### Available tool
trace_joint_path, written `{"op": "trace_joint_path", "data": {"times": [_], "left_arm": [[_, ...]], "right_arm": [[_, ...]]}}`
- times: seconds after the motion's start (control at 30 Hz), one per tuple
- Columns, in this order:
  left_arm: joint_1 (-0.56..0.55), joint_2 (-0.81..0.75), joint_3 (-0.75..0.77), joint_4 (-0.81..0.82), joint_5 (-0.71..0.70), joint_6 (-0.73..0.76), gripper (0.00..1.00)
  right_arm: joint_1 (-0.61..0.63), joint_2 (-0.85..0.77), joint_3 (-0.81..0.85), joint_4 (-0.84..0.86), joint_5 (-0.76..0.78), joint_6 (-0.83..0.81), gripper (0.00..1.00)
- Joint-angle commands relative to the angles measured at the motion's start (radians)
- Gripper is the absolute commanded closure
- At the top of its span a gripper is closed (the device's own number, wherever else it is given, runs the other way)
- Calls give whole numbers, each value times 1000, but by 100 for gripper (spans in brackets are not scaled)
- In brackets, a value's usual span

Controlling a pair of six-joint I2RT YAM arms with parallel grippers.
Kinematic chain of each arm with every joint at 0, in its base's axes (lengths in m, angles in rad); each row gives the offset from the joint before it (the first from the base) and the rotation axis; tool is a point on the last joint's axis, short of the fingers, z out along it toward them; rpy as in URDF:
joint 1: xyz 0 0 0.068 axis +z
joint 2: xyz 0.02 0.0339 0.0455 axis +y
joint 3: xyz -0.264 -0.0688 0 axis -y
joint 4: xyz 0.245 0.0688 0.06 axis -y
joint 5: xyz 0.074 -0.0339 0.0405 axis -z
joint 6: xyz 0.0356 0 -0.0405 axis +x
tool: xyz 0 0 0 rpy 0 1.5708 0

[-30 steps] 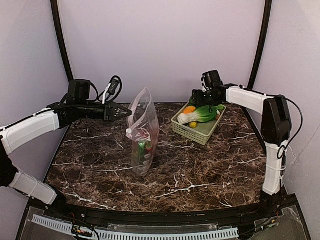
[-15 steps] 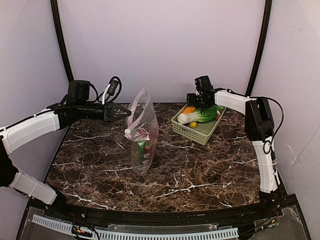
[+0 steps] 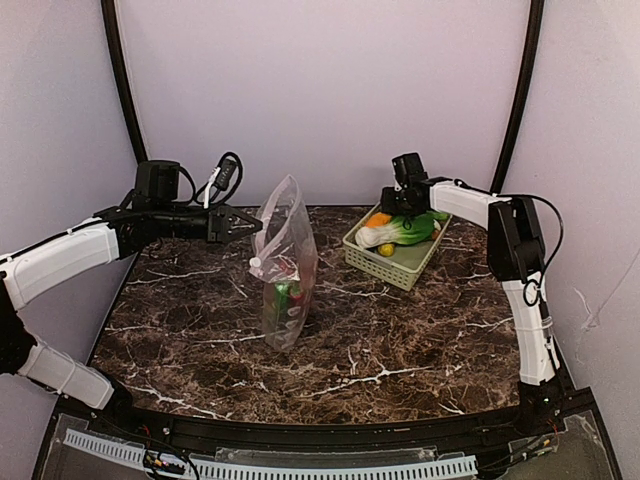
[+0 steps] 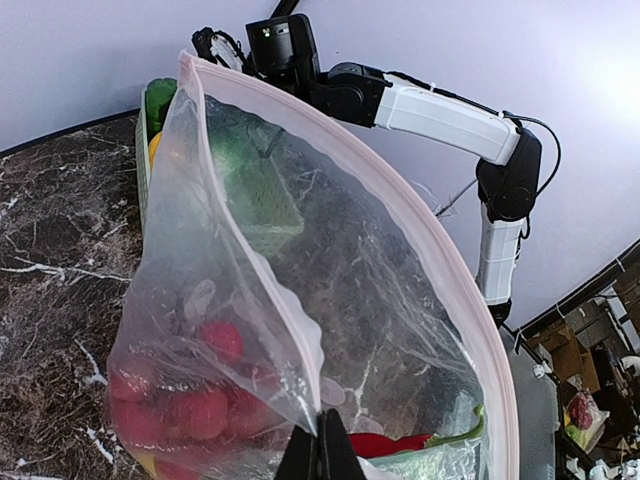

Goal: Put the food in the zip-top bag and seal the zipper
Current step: Pick up the fake vegetable from the bin.

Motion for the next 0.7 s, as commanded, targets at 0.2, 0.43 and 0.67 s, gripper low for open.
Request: {"op": "trace_joint_path", "data": {"times": [0.2, 0.43, 0.67], "left_arm": [[7, -17, -18, 20, 20, -19, 99], [8, -22, -24, 27, 24, -24, 99], [8, -26, -26, 38, 33, -33, 99]], "right_arm": [[-3, -123, -87, 85, -20, -37, 49], [-4, -308, -231, 140, -68, -75, 50], [8, -540, -375, 139, -155, -114, 50]]}}
